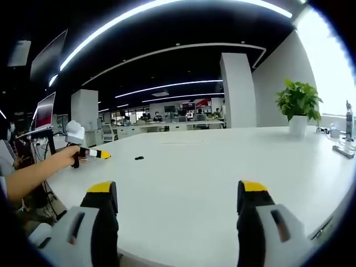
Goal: Snap the two parts of the plastic buckle together until the buckle closes and remains connected.
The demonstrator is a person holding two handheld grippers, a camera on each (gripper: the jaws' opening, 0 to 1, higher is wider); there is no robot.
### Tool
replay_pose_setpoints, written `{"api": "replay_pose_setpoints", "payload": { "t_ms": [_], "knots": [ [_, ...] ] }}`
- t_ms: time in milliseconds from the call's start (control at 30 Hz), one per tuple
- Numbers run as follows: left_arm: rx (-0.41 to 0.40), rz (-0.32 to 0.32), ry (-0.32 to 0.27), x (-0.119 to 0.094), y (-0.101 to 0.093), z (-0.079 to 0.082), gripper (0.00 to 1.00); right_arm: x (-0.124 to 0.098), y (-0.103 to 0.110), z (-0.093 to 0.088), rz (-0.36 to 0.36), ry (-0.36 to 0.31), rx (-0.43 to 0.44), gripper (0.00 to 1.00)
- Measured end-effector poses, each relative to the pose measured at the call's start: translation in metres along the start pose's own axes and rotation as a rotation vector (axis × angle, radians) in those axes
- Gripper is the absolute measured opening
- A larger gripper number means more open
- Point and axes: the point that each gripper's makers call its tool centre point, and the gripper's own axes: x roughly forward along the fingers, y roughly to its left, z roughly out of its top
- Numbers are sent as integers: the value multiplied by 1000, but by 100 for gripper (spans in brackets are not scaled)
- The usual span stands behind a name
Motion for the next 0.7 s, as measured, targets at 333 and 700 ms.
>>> {"api": "replay_pose_setpoints", "payload": {
  "t_ms": [333, 700],
  "knots": [
    [-23, 10, 21, 3, 3, -3, 40, -1, 0, 1, -5, -3, 2, 89],
    [11, 32, 11, 4, 4, -1, 32, -1, -3, -1, -10, -2, 9, 89]
  ]
}}
